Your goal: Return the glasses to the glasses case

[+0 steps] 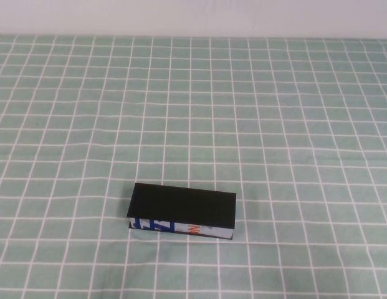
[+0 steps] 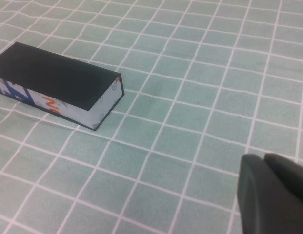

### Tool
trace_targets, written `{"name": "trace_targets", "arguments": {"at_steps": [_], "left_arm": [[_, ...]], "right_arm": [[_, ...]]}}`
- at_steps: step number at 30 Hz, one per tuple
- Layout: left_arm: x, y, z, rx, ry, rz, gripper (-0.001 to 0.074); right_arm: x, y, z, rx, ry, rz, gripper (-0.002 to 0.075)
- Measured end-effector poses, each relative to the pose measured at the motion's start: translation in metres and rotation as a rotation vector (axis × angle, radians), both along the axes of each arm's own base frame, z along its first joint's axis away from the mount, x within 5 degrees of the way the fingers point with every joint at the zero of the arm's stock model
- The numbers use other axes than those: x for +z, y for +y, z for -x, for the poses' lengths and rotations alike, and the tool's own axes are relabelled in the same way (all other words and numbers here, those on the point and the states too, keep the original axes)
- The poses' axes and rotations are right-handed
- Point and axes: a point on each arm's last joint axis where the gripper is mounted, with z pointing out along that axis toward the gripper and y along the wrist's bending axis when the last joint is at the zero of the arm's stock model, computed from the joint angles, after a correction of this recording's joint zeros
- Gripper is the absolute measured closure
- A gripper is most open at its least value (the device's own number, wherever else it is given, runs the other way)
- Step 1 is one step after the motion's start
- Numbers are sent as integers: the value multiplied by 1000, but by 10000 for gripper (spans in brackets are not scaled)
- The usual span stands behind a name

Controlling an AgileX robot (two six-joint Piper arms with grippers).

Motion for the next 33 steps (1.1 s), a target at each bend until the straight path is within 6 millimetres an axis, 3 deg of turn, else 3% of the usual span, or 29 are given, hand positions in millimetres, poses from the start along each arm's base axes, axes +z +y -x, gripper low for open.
{"name": "trace_targets", "arguments": {"at_steps": [20, 33], "left_arm": [[0, 0, 0, 0, 1, 4, 739], [0, 0, 0, 1, 2, 3, 738]], "right_arm": [[1, -1, 1, -8, -10, -4, 739], [18, -27, 25, -305, -272, -73, 739]]}}
